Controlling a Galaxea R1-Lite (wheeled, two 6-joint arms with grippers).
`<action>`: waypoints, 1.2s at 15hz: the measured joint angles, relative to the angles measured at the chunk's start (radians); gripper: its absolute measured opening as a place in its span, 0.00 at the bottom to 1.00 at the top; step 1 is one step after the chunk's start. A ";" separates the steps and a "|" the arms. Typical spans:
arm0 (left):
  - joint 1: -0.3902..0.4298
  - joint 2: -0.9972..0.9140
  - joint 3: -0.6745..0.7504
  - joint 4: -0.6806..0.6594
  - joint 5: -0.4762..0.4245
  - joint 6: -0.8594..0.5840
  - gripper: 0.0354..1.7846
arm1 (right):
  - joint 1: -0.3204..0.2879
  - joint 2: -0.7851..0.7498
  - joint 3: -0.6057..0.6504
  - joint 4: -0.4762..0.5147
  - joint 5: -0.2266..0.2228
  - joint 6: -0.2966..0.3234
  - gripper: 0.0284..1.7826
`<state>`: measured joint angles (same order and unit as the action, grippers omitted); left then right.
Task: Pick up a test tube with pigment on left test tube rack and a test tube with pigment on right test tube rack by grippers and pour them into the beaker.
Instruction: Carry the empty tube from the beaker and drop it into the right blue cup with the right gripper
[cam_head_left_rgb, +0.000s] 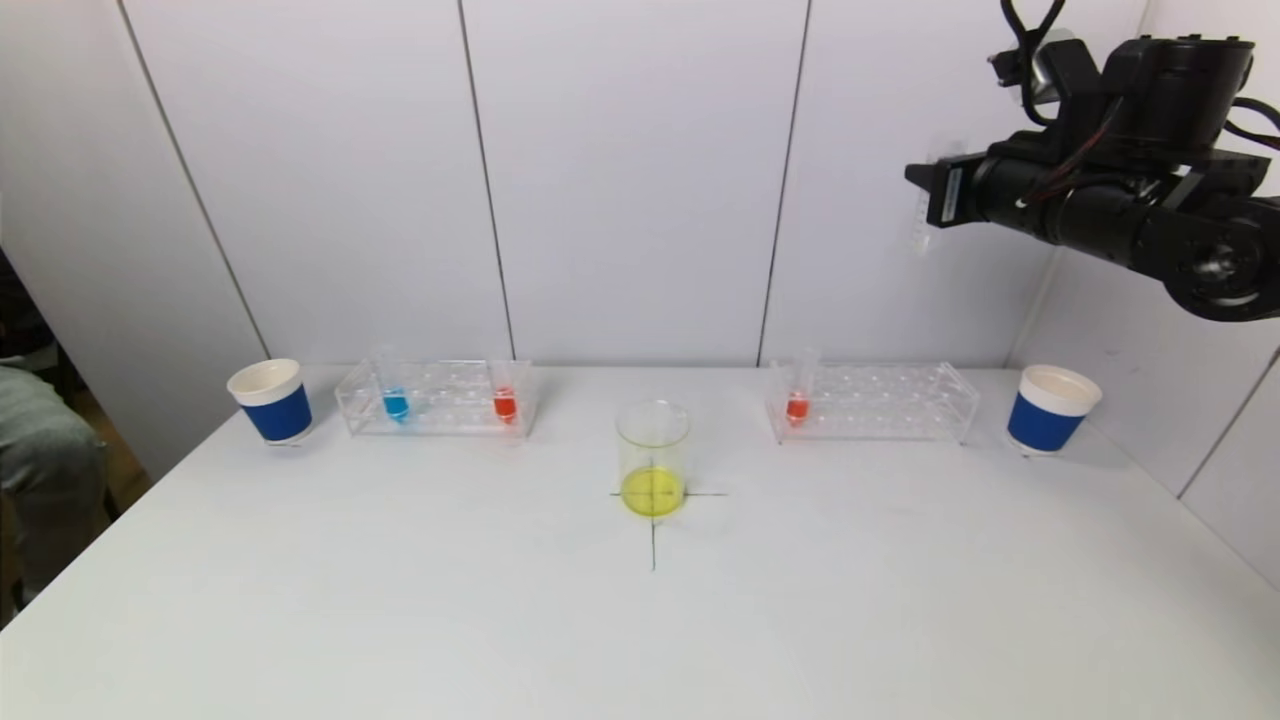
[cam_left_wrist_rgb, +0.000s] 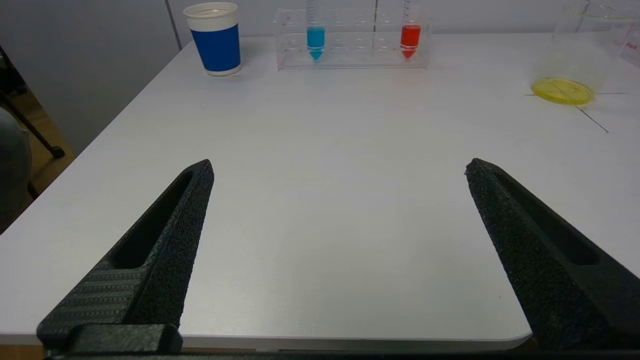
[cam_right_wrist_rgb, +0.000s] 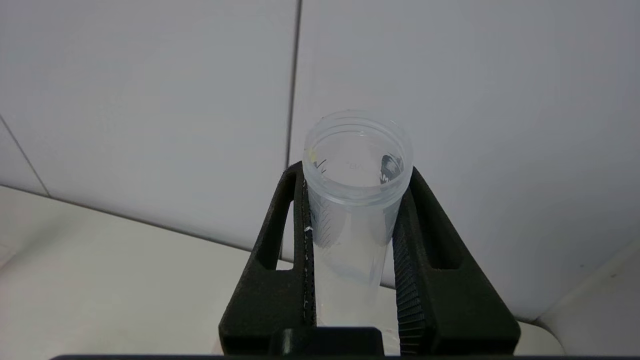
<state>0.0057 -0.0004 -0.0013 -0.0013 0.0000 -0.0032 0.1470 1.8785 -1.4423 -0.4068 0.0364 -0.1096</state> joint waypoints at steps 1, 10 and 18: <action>0.000 0.000 0.000 0.000 0.000 0.001 0.99 | -0.033 0.001 -0.003 0.000 0.014 0.001 0.27; 0.000 0.000 0.000 0.000 0.000 0.001 0.99 | -0.290 0.066 -0.128 0.054 0.116 0.003 0.27; 0.000 0.000 0.000 0.000 0.000 0.001 0.99 | -0.416 0.174 -0.179 0.056 0.146 0.027 0.27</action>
<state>0.0057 -0.0004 -0.0017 -0.0013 0.0000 -0.0023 -0.2687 2.0521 -1.6217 -0.3511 0.1828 -0.0821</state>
